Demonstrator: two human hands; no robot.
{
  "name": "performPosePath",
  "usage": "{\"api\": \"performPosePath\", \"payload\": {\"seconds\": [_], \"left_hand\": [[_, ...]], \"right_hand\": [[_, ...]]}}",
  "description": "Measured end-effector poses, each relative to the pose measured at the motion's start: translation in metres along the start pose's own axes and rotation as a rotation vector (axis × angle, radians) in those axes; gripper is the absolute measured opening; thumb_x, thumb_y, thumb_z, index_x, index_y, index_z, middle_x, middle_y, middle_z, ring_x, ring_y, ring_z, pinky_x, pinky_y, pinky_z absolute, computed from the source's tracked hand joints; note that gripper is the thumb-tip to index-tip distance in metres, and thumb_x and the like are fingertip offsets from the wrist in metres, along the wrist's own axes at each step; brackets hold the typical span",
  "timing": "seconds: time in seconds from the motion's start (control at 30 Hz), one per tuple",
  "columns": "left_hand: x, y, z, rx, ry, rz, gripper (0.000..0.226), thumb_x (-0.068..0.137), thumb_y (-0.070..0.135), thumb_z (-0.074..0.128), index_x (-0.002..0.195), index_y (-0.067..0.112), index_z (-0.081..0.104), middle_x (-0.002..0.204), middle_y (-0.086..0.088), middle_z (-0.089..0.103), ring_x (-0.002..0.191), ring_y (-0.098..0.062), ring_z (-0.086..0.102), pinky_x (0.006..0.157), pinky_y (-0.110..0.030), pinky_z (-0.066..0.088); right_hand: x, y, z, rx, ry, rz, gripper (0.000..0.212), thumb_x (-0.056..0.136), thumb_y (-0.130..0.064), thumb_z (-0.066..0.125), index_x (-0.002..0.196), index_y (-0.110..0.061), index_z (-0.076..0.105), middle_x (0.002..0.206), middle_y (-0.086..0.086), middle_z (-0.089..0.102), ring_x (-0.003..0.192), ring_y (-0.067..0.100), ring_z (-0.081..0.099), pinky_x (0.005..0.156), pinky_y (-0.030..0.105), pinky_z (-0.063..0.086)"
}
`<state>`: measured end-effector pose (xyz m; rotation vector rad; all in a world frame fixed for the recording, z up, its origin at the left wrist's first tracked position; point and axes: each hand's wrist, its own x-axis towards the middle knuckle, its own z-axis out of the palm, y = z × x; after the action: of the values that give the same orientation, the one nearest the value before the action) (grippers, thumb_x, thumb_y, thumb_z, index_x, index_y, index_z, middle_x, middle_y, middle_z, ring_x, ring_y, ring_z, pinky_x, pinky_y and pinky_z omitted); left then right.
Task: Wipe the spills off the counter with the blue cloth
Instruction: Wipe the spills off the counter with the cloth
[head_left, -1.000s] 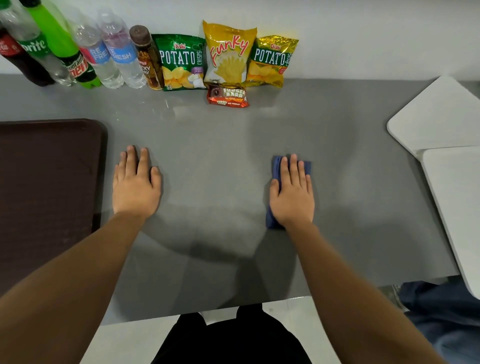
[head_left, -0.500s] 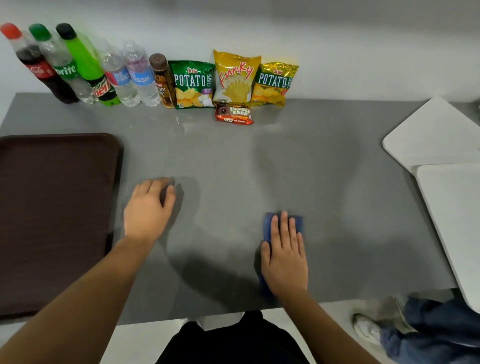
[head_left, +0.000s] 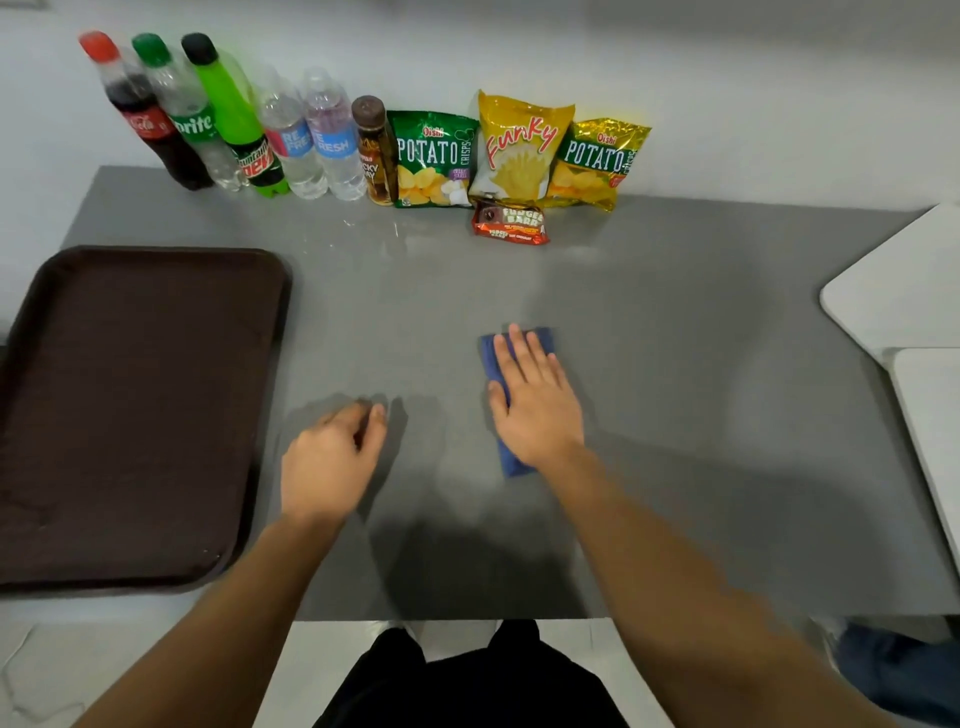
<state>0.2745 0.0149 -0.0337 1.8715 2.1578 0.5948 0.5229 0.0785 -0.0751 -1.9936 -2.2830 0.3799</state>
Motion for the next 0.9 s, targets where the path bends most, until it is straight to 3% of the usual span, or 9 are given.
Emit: {"api": "performPosePath", "payload": {"seconds": [0.13,0.23,0.37,0.6,0.8,0.9], "left_hand": [[-0.002,-0.002,-0.003,-0.014,-0.009,0.006,0.042,0.104,0.04,0.054,0.07,0.016,0.056,0.053,0.0,0.051,0.055,-0.038,0.061,0.053,-0.031,0.033],[-0.002,-0.005,-0.004,-0.025,-0.05,0.015,0.041,0.103,0.041,0.055,0.068,0.023,0.046,0.052,0.008,0.036,0.055,-0.038,0.06,0.054,-0.031,0.032],[0.001,-0.012,-0.008,-0.048,-0.067,-0.006,0.041,0.104,0.04,0.056,0.069,0.019,0.05,0.052,-0.003,0.049,0.057,-0.042,0.061,0.052,-0.037,0.038],[0.005,-0.025,-0.02,-0.09,-0.04,-0.024,0.042,0.104,0.035,0.055,0.066,0.019,0.047,0.046,0.007,0.036,0.046,-0.03,0.044,0.05,-0.036,0.034],[0.006,-0.035,-0.031,-0.111,-0.033,-0.042,0.043,0.105,0.031,0.055,0.066,0.015,0.05,0.051,0.003,0.042,0.049,-0.028,0.048,0.05,-0.04,0.042],[0.006,-0.036,-0.036,-0.116,-0.032,-0.035,0.044,0.105,0.03,0.056,0.063,0.021,0.042,0.051,0.006,0.036,0.048,-0.025,0.042,0.049,-0.036,0.035]], "right_hand": [[0.009,0.042,-0.008,-0.018,0.043,0.145,0.063,0.107,-0.039,0.035,0.164,-0.02,0.018,0.173,0.0,0.011,0.16,0.02,0.01,0.128,0.038,0.004],[-0.01,0.063,-0.01,-0.029,0.077,0.217,0.062,0.108,-0.037,0.033,0.164,-0.018,0.018,0.172,0.004,0.012,0.159,0.023,0.012,0.129,0.04,0.007],[-0.061,0.051,-0.001,-0.041,0.12,0.255,0.065,0.103,-0.039,0.029,0.162,-0.012,0.024,0.17,0.01,0.021,0.157,0.028,0.021,0.128,0.046,0.019],[-0.131,-0.041,0.042,-0.017,0.159,0.043,0.064,0.105,-0.036,0.038,0.163,-0.015,0.023,0.171,0.007,0.019,0.159,0.025,0.016,0.126,0.044,0.024],[-0.079,-0.101,0.043,0.003,0.064,-0.116,0.064,0.106,-0.04,0.034,0.164,-0.018,0.017,0.173,0.001,0.01,0.16,0.02,0.007,0.129,0.042,0.017],[-0.041,-0.098,0.032,0.009,0.049,-0.127,0.064,0.103,-0.039,0.039,0.163,-0.02,0.025,0.172,0.0,0.015,0.159,0.02,0.014,0.128,0.042,0.018]]}}
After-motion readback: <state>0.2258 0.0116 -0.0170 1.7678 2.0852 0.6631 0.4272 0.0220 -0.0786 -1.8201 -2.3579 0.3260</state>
